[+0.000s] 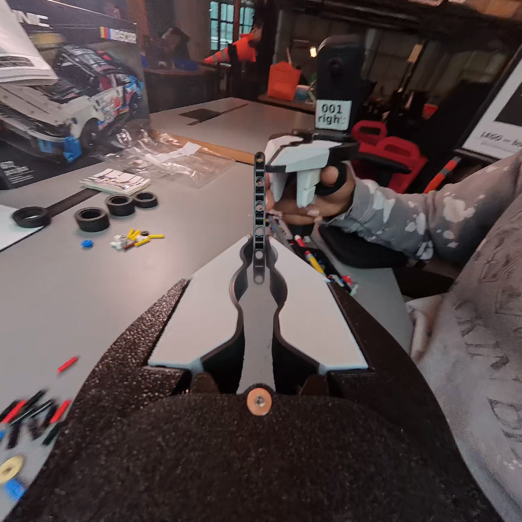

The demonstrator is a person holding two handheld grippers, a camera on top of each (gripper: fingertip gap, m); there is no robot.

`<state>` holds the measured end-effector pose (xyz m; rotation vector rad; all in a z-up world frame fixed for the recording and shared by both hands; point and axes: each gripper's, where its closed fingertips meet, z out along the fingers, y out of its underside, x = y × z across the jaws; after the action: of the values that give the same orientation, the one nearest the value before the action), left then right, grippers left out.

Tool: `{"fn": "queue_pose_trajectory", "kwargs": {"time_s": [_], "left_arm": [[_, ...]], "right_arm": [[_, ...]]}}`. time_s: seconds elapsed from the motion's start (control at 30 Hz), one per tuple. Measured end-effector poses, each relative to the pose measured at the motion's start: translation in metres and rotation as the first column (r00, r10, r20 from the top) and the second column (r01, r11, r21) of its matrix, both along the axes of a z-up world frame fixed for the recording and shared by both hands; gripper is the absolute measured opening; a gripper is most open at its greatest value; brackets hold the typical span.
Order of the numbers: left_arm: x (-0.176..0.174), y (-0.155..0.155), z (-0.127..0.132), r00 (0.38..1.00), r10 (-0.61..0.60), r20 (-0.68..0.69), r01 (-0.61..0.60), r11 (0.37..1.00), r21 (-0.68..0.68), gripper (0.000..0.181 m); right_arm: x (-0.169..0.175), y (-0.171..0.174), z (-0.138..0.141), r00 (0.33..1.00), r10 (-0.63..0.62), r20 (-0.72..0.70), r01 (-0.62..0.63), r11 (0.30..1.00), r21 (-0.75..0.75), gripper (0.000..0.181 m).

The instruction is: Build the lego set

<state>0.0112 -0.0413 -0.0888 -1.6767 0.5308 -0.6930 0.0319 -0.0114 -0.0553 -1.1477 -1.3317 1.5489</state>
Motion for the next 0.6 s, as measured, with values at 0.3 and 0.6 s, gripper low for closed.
{"fn": "queue_pose_trajectory", "kwargs": {"time_s": [0.3, 0.6], "left_arm": [[-0.293, -0.098, -0.026, 0.286, 0.33, -0.9, -0.802, 0.597, -0.036, 0.008], [-0.393, -0.216, -0.109, 0.502, 0.037, -0.864, -0.849, 0.209, -0.484, 0.018]], "right_arm": [[0.038, 0.055, 0.011, 0.982, -0.188, 0.011, 0.184, 0.97, 0.16, 0.004], [0.05, 0.056, 0.008, 0.982, -0.189, 0.025, 0.183, 0.971, 0.154, 0.003]]}}
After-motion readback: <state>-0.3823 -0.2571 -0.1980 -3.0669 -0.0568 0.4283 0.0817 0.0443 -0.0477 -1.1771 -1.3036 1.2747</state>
